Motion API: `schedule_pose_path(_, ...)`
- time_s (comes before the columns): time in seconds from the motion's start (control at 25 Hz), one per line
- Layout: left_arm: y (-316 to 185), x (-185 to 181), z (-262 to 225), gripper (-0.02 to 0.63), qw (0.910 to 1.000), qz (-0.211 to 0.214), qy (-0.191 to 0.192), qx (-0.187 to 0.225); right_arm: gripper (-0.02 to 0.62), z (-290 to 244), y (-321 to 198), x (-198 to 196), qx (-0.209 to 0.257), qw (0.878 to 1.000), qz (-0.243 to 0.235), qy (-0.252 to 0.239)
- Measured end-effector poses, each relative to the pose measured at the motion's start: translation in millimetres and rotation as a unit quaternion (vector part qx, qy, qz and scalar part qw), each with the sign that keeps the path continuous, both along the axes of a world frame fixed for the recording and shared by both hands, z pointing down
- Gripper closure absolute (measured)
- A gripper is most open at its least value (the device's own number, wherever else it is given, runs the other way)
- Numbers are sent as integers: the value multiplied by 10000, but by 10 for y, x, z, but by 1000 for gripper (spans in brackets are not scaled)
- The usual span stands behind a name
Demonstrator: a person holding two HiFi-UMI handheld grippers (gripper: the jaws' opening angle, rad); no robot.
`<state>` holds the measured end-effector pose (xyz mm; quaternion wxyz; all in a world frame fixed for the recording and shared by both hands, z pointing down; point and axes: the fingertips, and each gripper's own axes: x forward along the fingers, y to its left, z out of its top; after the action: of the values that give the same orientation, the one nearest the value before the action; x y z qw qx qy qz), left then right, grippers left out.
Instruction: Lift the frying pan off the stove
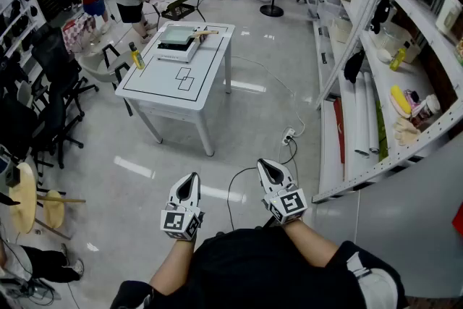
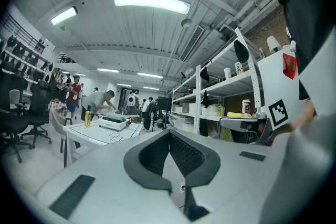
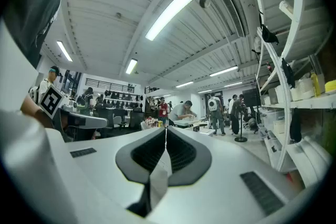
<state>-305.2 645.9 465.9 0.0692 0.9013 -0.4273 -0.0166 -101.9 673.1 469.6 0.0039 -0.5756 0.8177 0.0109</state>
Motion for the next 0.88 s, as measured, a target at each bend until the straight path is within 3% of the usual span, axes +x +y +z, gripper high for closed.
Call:
schedule_pose_path(0.2,-2,28,82,591,9998,77,14,176,574,-49,28,89,72,10000,4,35)
schedule_pose_path(0.56,26,297,-24,588,9998,122,90,90,564,-60,41,264,161,9999,-18,2)
schedule_pose_path(0.72,4,417,-25,508,9999,83,115,35,491,-73,14,409,109,9999,-51,-37)
schedule_pose_path(0.88,1,595,-65,508,9999,79,122,21,491,-98,11,588,111,9998,-77,-145)
